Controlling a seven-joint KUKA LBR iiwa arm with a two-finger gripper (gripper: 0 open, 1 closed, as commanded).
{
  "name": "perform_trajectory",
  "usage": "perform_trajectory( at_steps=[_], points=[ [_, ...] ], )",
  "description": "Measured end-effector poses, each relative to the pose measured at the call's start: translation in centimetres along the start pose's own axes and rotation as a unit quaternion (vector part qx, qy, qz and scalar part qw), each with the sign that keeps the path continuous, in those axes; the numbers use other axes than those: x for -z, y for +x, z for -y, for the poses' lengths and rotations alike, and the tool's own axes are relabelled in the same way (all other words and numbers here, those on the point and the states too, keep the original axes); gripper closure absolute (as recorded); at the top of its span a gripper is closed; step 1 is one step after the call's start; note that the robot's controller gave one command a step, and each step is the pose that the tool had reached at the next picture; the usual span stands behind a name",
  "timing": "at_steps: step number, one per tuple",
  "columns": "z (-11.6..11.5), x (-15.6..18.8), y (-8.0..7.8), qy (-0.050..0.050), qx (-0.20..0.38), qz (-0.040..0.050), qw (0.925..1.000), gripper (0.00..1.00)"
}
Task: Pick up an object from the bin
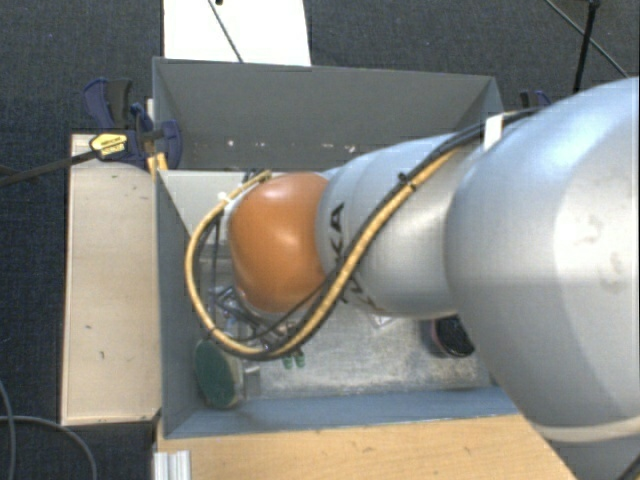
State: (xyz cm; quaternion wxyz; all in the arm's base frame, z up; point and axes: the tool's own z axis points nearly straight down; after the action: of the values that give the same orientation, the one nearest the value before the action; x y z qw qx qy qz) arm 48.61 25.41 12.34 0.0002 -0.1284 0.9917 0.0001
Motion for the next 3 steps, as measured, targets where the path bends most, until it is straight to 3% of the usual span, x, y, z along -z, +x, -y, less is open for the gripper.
perform_trajectory(
  at_steps=[1, 2, 3],
  points=[
    [0.47, -5.38, -0.31, 0.001, 0.215, -0.0006, 0.9767, 0.0],
    [0.26, -5.33, -1.18, 0.0, 0.002, 0.0009, 1.0, 0.0],
    [0.23, -5.32, -1.18, -0.001, 0.001, 0.0009, 1.0, 1.0]
  ],
)
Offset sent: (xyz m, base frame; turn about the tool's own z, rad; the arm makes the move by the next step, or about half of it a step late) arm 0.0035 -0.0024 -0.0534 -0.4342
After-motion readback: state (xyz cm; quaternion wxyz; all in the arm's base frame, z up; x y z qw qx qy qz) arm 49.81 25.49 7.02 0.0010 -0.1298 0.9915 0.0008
